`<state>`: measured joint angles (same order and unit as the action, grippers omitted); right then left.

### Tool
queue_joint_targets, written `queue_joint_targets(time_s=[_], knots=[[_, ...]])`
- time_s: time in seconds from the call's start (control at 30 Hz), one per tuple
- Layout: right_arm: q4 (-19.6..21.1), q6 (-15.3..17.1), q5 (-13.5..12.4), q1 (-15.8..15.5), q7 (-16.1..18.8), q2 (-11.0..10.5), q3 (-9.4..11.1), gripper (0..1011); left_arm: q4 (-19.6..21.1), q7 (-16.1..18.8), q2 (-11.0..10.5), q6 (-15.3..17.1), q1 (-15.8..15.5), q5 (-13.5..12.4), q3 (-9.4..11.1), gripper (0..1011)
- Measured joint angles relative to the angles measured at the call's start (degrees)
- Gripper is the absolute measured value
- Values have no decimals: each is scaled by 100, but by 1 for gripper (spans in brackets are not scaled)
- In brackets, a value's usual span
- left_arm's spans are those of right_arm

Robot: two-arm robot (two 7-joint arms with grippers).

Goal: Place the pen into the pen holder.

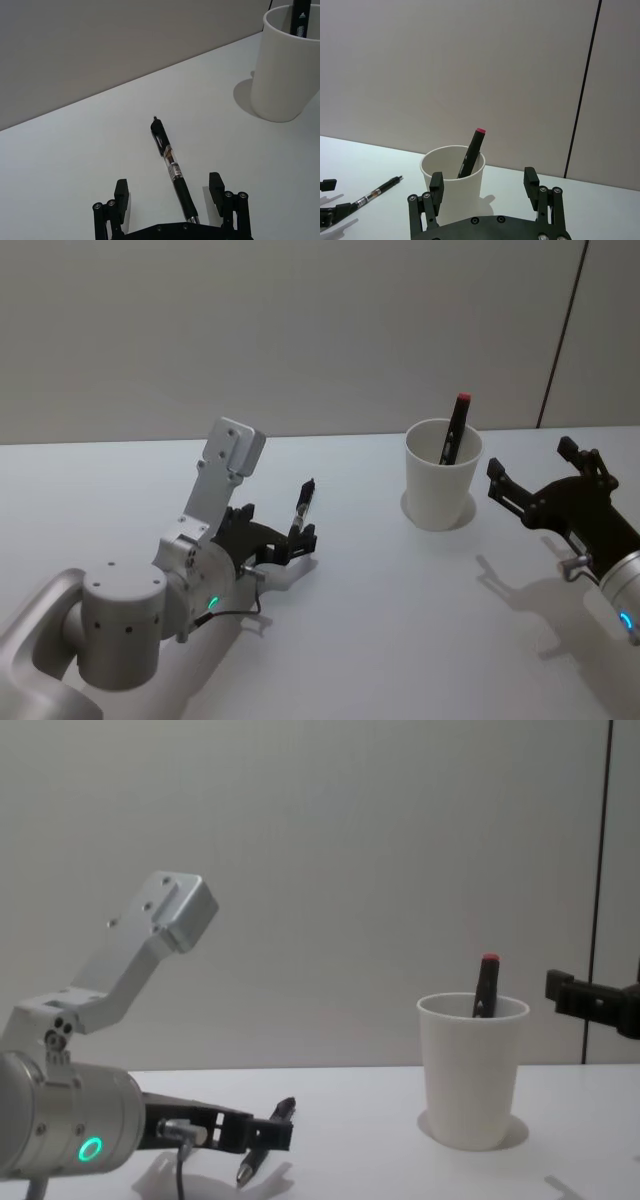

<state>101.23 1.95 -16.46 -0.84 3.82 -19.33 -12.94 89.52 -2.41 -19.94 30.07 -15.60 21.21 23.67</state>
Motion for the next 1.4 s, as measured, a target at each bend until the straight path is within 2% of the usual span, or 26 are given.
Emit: queue_joint_targets(time_s=[0.3, 0.53, 1.1, 1.4], knots=[[0, 0, 0, 0, 0, 0, 0, 1002, -31, 158, 96, 103, -5, -21, 34, 1001], [0, 0, 0, 0, 0, 0, 0, 1001, -109, 217, 188, 204, -66, -132, 59, 1001], [0, 0, 0, 0, 0, 0, 0, 1001, -293, 99, 345, 511, -282, -433, 82, 1001], [0, 0, 0, 0, 0, 0, 0, 1001, -349, 86, 403, 704, -349, -390, 36, 1001]])
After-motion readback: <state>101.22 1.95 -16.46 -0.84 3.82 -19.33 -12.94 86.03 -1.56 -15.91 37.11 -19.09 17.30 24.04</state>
